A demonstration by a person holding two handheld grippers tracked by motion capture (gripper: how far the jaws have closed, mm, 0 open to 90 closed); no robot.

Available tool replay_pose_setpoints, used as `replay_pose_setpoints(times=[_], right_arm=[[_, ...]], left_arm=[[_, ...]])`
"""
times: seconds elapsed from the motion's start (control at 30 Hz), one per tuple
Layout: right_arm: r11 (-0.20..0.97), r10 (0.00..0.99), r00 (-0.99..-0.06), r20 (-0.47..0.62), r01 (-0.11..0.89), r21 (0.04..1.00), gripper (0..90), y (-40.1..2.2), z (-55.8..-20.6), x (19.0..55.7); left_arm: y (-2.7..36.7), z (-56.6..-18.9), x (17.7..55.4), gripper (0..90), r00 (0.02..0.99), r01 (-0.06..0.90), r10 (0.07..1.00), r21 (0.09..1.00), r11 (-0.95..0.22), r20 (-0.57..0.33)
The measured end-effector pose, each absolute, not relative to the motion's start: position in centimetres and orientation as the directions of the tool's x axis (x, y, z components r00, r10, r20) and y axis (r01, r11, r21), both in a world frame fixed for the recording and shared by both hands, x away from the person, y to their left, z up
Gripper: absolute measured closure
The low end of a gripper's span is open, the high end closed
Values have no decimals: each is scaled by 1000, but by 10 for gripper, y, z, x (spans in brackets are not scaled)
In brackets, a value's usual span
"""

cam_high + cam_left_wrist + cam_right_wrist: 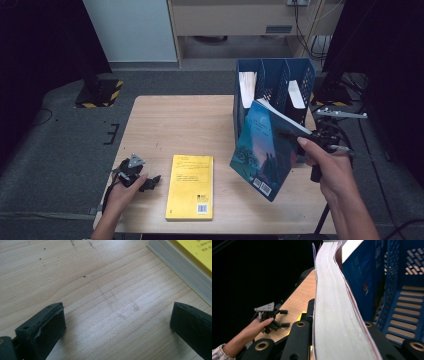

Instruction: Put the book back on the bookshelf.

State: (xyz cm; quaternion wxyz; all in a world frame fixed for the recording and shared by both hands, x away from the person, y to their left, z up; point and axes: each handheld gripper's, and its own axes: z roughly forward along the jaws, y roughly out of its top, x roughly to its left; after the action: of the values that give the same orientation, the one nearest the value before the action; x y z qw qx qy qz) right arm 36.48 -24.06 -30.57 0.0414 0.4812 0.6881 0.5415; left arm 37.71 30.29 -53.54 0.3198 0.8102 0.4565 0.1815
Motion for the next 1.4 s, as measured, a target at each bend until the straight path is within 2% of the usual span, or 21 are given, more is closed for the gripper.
replay_pose_setpoints(times=[0.67, 1.4], right_arm=[[-118, 754, -463, 466, 602, 790, 734, -273, -268, 382], [-122, 818, -393, 420, 595, 794, 734, -277, -259, 410]], left_arm=[[303, -536, 377, 0, 518, 623, 855, 685, -379, 2], [303, -536, 377, 0, 517, 621, 856, 688, -374, -1]])
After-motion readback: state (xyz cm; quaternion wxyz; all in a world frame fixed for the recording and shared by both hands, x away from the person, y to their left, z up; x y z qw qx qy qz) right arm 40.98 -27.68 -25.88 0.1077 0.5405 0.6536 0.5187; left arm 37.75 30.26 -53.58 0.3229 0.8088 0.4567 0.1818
